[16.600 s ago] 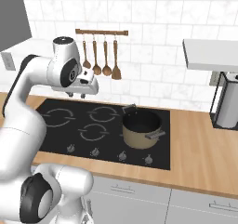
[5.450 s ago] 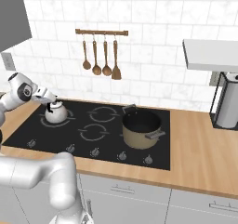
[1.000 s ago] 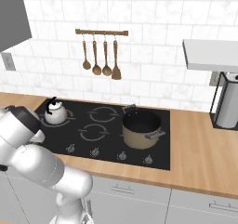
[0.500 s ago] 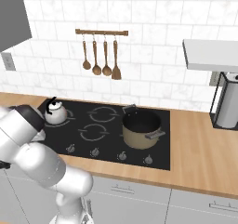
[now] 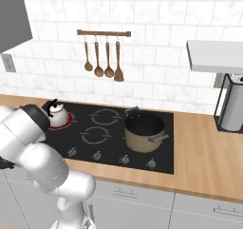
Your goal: Pick the kettle from the counter and place it on a stove burner. Then turn the burner on.
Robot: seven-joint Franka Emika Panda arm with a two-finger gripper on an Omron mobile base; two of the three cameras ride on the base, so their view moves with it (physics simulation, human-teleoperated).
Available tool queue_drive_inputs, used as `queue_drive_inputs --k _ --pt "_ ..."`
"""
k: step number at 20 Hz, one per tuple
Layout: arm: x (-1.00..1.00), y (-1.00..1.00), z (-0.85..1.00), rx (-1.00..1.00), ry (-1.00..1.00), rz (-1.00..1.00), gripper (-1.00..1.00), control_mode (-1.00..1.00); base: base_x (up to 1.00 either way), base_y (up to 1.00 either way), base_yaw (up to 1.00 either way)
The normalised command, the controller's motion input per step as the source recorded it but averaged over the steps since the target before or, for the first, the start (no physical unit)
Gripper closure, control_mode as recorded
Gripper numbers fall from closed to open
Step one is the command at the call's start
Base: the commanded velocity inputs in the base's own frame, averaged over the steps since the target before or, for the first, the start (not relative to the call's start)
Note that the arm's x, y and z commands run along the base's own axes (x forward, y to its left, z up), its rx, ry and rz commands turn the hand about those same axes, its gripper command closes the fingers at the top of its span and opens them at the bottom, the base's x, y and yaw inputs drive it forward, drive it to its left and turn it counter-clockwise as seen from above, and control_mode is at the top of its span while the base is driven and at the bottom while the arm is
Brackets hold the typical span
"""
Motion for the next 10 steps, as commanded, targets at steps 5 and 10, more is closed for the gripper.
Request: queue_drive_inputs --k 5,10 --pt "0.0 0.08 0.0 -0.08 0.0 0.35 1.0 -1.0 0.0 0.0 0.0" --pt "0.0 0.01 0.0 -0.08 0.0 0.35 1.0 -1.0 0.0 0.0 0.0"
